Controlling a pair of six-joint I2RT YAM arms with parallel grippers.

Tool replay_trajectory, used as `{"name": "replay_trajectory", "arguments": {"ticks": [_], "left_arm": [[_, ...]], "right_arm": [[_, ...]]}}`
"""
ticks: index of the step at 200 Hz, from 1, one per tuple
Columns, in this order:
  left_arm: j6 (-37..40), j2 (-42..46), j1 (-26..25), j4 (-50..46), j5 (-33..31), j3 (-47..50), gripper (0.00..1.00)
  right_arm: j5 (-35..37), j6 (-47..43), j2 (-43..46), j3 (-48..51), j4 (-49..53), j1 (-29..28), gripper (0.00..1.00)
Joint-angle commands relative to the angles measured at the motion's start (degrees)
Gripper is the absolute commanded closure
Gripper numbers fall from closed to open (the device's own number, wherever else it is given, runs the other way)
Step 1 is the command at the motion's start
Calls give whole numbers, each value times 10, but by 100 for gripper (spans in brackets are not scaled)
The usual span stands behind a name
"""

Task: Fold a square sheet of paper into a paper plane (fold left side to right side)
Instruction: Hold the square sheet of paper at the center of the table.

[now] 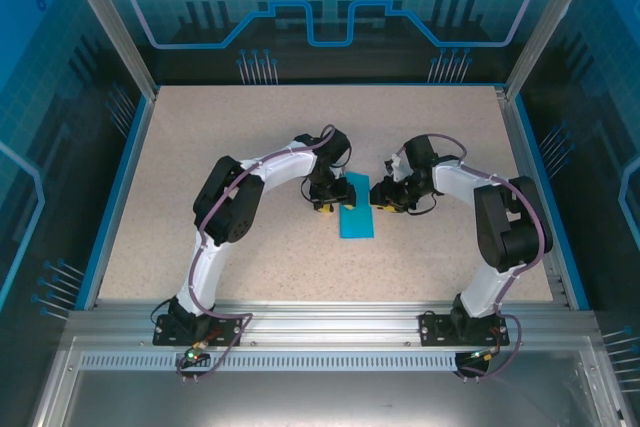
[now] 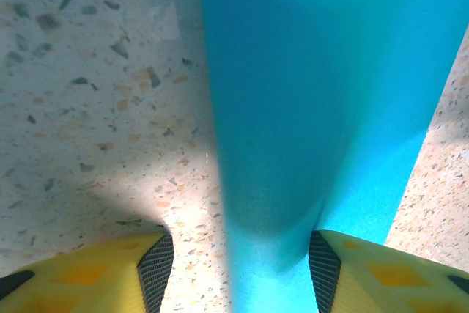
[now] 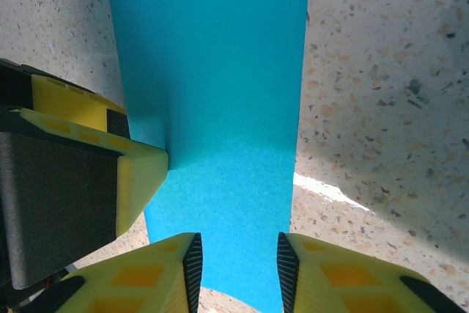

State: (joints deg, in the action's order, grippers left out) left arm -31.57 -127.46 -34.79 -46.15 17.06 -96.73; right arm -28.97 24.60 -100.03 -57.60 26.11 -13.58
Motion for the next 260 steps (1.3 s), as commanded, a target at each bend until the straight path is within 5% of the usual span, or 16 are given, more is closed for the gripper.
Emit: {"name": "replay_trajectory", "arguments": {"ticks": [1,64,126,167,260], "left_arm": [[-2,-60,-26,30,4,11,42],[0,-61,-26,27,1,11,43],[3,-60,-26,26,-1,12,43],[2,-60,-26,26,-1,13,43],[2,-60,-26,26,-1,13,43]], "right_arm": [[-15,7,3,-9,7,-7,68],[3,18,-1,-6,0,-10,73],[17,17,47,17,9,48,74],[-38,33,20,19,-33,27,80],[-38,40,-51,-3,-43,-14,84]]}}
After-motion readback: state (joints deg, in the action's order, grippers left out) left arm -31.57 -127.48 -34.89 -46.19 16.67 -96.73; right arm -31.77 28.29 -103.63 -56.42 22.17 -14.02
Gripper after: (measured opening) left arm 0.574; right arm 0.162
